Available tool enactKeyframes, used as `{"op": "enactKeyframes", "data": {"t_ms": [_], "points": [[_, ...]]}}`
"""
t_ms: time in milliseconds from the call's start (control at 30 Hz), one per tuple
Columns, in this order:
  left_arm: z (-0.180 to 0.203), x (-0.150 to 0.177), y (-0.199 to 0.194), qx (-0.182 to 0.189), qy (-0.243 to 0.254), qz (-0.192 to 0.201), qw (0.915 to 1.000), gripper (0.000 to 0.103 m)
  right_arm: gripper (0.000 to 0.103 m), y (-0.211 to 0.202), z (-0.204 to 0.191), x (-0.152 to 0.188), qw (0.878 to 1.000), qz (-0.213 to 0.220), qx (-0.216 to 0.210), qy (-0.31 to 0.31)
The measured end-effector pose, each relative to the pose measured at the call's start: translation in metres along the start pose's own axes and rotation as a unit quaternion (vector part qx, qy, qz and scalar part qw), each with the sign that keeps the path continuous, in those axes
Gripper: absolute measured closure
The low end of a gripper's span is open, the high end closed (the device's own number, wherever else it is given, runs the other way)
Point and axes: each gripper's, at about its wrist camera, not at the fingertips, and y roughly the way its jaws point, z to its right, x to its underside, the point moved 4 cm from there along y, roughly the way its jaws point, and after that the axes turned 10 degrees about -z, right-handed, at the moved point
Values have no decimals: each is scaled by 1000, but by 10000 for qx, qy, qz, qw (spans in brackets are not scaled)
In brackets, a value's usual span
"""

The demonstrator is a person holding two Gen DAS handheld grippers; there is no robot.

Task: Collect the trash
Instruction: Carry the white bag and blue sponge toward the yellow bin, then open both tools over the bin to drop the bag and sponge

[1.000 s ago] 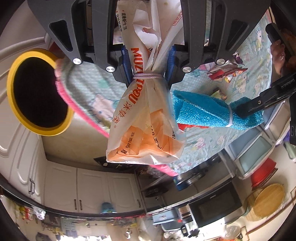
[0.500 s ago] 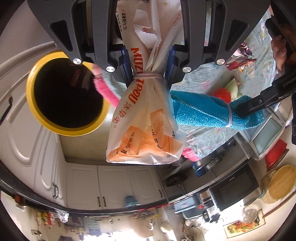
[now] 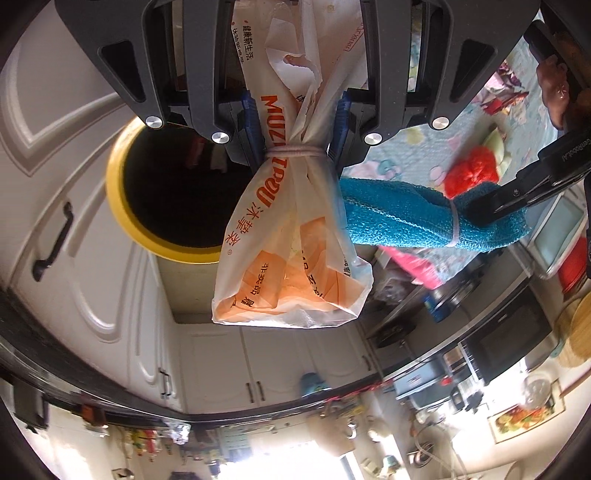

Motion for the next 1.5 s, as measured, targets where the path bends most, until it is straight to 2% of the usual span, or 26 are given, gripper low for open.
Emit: {"op": "enactKeyframes", "data": {"t_ms": [700,1167,1500], "points": [[39,-36,66,54,164,-286,9994,86,72,-9,78,-20,9973,257,480,500],[48,-46,107,-147,189,-484,9985,85,72,17,97,-31,9972,192,498,530],[40,-42,148,-231,48,-861,9960,84,72,56,115,-32,9968,-52,599,526]]}}
